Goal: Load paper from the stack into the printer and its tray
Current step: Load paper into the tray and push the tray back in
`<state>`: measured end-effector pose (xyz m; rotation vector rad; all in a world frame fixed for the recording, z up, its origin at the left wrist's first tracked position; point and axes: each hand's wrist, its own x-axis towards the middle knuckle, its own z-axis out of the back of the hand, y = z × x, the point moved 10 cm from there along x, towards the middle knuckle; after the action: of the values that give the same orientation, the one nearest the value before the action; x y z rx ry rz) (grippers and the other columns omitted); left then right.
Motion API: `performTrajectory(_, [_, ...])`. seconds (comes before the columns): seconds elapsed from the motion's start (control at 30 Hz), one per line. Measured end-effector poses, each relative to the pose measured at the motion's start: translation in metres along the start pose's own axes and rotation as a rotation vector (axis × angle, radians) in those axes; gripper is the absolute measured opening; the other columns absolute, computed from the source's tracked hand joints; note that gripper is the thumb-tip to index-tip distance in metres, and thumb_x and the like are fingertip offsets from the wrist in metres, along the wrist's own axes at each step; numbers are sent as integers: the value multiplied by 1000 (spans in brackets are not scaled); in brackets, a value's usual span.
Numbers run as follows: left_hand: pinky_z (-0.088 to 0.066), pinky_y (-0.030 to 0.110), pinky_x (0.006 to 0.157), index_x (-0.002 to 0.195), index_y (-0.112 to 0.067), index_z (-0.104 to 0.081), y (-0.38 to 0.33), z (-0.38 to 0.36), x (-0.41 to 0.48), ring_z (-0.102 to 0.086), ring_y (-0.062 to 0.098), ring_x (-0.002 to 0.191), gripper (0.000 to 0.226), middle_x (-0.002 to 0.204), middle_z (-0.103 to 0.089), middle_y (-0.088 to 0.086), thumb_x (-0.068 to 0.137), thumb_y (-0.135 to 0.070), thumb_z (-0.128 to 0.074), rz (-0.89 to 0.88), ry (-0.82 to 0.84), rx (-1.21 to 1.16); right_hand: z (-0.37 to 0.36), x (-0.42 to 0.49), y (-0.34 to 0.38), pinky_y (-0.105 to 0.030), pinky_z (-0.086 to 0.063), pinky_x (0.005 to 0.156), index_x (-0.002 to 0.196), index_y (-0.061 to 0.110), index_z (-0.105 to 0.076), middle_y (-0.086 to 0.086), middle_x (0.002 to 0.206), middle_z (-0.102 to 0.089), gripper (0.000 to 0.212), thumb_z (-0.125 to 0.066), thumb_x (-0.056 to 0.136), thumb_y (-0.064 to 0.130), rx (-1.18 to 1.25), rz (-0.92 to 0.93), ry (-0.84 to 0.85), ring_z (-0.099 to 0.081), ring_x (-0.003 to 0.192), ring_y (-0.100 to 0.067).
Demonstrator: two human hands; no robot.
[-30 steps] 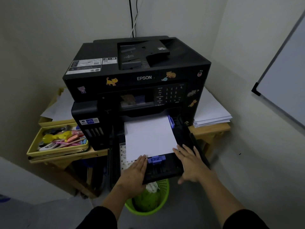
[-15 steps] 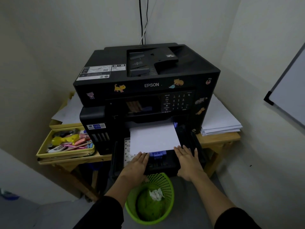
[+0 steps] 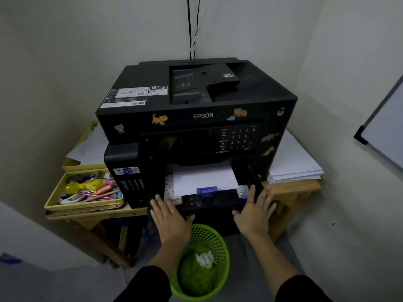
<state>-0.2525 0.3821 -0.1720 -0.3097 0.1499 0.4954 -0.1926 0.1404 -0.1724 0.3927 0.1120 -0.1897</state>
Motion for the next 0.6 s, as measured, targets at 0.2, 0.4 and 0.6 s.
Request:
performTrajectory(0.2, [1,44,120,150,-4,15,22,-6,-12,15,36,147,106,154,25,24,86,-38,-62,549,-48,-682,-12,-11,-16,-43,-22,118,151,13,16,-11,158,25,92,-50,87,3,881,-367,-79,0,148,-36])
performTrajectory(0.4, [-10,39,119,149,-5,20,12,0,-6,8,27,149,105,158,23,13,88,-27,-64,761,-152,-1341,-16,1,-14,-45,-16,120,150,7,17,-7,161,16,88,-50,93,13,1269,-580,-161,-1,149,-31])
performTrajectory(0.6, [-12,35,119,148,0,19,11,-1,6,4,27,150,91,159,19,10,96,-21,-53,628,-187,-1370,-26,20,-7,-51,-35,110,152,17,-1,-11,160,-14,93,-60,83,32,1522,-644,-167,-32,139,-35])
